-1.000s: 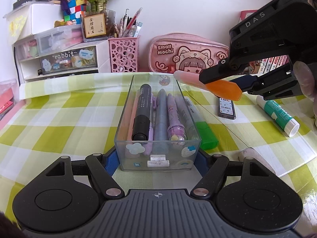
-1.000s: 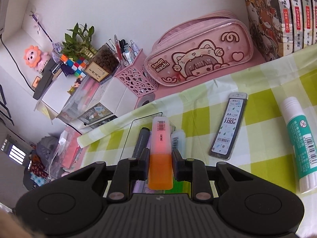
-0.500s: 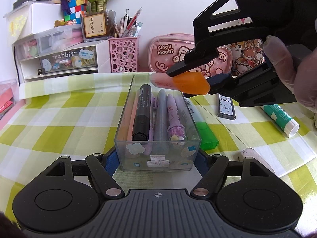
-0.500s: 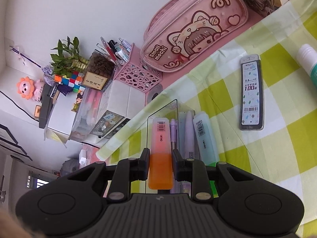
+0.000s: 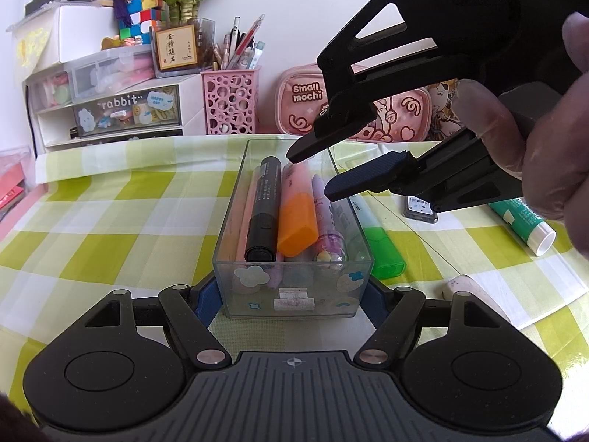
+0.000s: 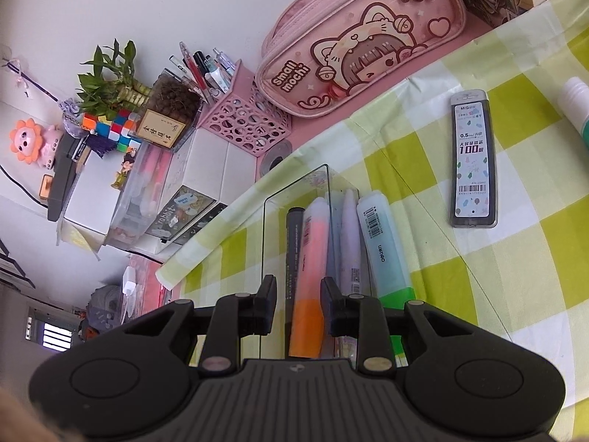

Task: Organize stationery
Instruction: 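Carry the orange highlighter into the clear box and release it, then move the right tool to the green highlighter and grasp it, then lower the green highlighter into the clear box and open the right gripper, then move the right tool to the grey pencil-lead case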

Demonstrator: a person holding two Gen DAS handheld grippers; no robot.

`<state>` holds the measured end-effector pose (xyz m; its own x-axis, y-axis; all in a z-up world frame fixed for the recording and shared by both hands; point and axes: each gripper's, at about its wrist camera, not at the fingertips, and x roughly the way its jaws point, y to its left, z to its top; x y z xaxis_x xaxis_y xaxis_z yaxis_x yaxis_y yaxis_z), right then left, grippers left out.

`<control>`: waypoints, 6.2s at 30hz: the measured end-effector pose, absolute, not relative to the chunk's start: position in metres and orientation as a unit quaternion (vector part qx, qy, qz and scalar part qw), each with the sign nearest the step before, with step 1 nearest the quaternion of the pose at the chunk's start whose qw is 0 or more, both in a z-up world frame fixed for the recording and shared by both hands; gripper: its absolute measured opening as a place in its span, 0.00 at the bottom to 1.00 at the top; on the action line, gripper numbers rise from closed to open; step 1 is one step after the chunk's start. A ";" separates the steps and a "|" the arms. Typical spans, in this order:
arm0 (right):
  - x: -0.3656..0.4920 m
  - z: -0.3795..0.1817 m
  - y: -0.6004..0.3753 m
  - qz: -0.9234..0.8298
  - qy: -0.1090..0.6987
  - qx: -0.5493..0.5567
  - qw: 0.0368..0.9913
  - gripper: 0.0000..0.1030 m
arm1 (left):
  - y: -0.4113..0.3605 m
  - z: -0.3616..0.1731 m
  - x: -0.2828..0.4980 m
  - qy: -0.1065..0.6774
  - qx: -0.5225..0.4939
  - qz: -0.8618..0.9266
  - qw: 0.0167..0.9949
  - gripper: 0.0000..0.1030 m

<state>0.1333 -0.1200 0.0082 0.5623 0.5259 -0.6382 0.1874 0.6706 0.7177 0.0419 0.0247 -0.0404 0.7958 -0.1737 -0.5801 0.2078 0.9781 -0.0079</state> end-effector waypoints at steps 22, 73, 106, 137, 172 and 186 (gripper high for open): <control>0.097 0.012 -0.144 0.106 0.392 0.256 0.877 0.64 | 0.027 -0.040 0.041 0.301 0.022 -0.091 0.949 0.71; 0.115 -0.013 -0.100 0.104 0.390 0.026 0.914 0.47 | 0.025 -0.041 0.042 0.303 0.028 -0.094 0.948 0.71; 0.119 0.014 -0.153 0.112 0.406 0.312 0.852 0.46 | 0.025 -0.040 0.043 0.303 0.028 -0.097 0.948 0.71; 0.144 0.014 -0.113 0.116 0.421 0.332 0.836 0.47 | 0.024 -0.041 0.043 0.303 0.029 -0.097 0.948 0.71; 0.140 0.042 -0.108 0.116 0.392 0.172 0.896 0.54 | 0.024 -0.041 0.043 0.303 0.029 -0.097 0.948 0.71; 0.075 0.034 -0.186 0.055 0.351 0.165 0.920 0.72 | 0.024 -0.041 0.043 0.303 0.029 -0.097 0.947 0.71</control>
<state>0.0753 -0.1863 0.0336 0.7476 0.2168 -0.6278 0.0142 0.9398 0.3415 0.0431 0.0237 -0.0407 0.7972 -0.1667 -0.5802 0.2020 0.9794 -0.0039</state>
